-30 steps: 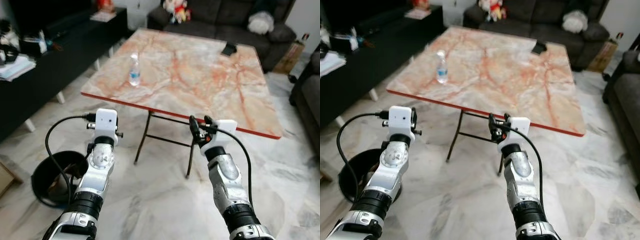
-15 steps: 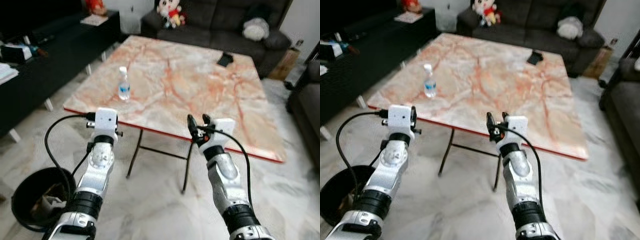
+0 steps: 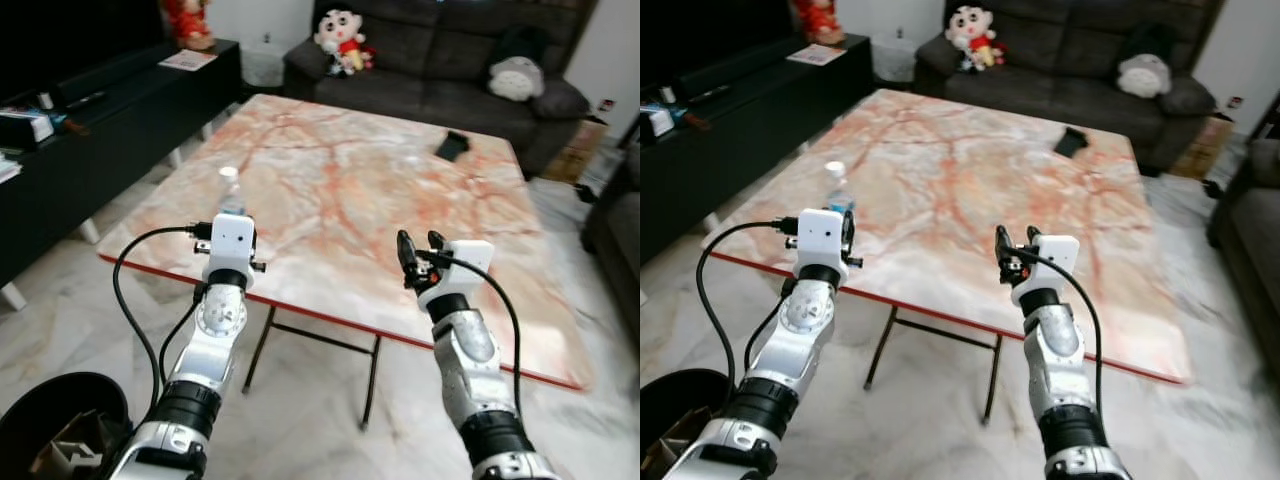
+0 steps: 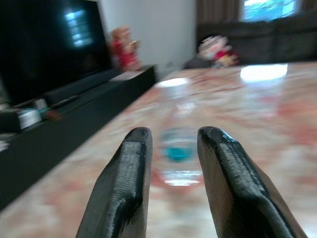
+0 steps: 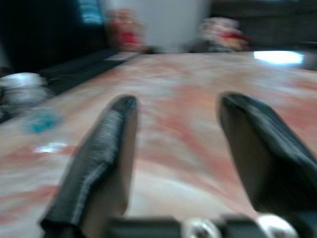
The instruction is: Picking trash to rubbish bin
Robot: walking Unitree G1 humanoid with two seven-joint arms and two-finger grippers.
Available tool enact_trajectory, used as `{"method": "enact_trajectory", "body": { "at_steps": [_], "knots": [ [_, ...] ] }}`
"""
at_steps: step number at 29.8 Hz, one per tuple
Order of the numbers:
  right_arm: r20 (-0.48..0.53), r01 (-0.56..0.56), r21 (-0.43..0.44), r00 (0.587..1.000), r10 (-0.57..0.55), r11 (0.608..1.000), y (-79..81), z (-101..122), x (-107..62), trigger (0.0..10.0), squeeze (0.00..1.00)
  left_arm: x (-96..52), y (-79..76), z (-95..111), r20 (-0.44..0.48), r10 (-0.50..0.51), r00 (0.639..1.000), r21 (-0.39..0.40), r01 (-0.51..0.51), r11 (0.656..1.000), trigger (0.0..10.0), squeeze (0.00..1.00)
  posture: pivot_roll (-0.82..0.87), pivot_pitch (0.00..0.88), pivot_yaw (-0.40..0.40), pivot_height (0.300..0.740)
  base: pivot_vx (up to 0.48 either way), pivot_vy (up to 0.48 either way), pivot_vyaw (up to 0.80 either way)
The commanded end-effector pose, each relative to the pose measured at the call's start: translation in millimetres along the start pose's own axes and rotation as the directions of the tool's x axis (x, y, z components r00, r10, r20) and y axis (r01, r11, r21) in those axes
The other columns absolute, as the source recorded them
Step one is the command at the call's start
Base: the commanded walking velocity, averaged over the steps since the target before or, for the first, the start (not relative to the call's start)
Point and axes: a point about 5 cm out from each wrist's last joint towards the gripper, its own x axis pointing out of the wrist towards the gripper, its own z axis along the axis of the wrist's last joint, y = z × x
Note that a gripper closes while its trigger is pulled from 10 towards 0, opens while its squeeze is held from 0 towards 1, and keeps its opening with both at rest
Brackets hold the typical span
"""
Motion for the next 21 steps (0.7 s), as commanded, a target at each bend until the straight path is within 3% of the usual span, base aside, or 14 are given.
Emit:
{"method": "enact_trajectory", "body": {
  "at_steps": [1,4,6,16,21],
  "knots": [
    [0.02,0.032,-0.024,0.999,-0.031,0.999,-12.3,6,-1.6,10.0,0.0,1.0,-11.8,7,0.023,-0.026,0.999,-0.017,0.027,1.0,10.0,0.0,0.11,0.0,-0.102,0.74,0.48,0.0,0.59],
    [0.019,0.032,-0.02,0.999,-0.032,0.999,-12.1,5,-1.8,10.0,0.0,1.1,-12.0,7,0.024,-0.026,0.999,-0.017,0.026,1.0,10.0,0.0,0.11,0.0,-0.102,0.74,0.48,0.0,0.8],
    [0.02,0.045,0.014,0.999,-0.046,0.999,-13.2,4,-2.5,10.0,0.0,1.1,-11.9,8,0.025,-0.025,0.999,-0.017,0.025,1.0,10.0,0.0,0.11,0.0,-0.102,0.74,0.48,0.0,0.0],
    [0.018,0.042,0.003,0.999,-0.042,0.999,-13.1,5,-2.7,10.0,0.0,1.3,-10.7,9,0.032,-0.019,0.999,-0.018,0.02,1.0,10.0,0.0,0.11,0.0,-0.104,0.74,0.48,0.0,0.0],
    [0.022,0.046,0.011,0.999,-0.046,0.999,-14.1,5,-2.9,10.0,0.0,0.3,-16.0,23,0.126,-0.05,0.991,-0.009,0.052,0.999,10.0,0.0,0.11,0.0,-0.107,0.74,0.172,0.0,0.0]
  ]
}}
